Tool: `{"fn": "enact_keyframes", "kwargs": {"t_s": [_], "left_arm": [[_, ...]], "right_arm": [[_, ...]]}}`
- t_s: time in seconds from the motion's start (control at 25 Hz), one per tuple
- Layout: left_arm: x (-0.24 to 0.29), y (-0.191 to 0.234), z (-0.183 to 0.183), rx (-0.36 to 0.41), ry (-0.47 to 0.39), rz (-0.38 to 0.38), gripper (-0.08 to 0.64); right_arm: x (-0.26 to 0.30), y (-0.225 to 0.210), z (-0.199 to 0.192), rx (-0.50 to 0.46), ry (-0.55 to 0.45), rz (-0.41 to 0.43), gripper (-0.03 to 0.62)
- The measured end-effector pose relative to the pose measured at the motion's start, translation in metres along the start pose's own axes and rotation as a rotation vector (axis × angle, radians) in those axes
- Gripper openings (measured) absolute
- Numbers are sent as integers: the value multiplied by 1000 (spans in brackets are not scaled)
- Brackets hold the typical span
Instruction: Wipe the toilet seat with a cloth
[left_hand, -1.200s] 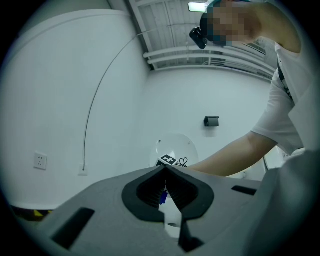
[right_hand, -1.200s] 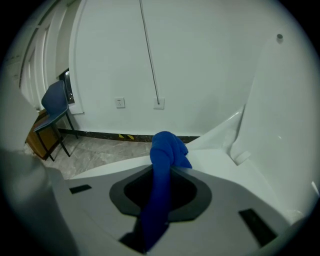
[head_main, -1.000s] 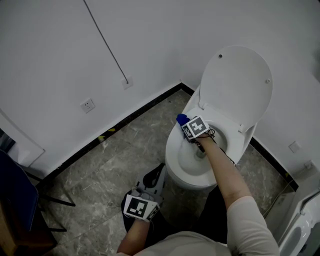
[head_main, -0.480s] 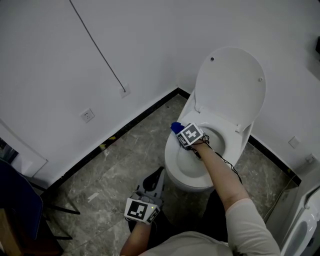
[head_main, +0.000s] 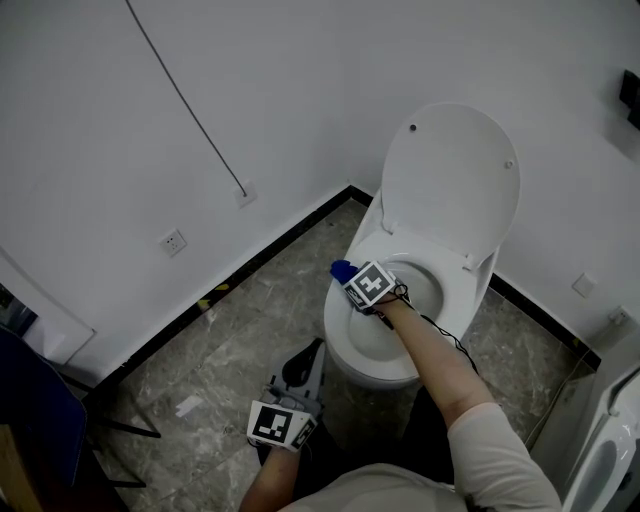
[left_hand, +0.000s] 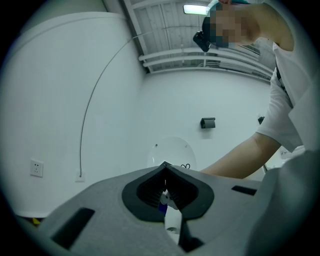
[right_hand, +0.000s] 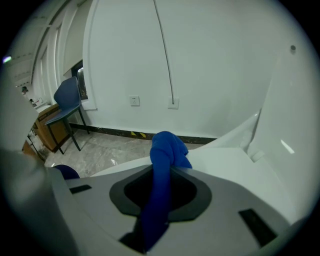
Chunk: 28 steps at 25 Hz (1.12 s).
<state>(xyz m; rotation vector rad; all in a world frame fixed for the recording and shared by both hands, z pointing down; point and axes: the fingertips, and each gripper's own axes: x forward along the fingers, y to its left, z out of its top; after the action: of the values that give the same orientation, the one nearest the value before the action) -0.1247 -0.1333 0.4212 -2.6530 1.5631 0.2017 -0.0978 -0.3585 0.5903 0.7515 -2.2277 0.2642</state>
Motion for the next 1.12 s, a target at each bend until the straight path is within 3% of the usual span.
{"fn": "enact_keyframes", "kwargs": {"t_s": [0.44,1.12], "left_arm": [[-3,2,9,38,-28,19,8],[-4,3,7,20,-13,31,9]], "right_arm": [[-3,16,-3,-23,-12,34,64],[-9,38,-7,-68,-37,64,64]]}}
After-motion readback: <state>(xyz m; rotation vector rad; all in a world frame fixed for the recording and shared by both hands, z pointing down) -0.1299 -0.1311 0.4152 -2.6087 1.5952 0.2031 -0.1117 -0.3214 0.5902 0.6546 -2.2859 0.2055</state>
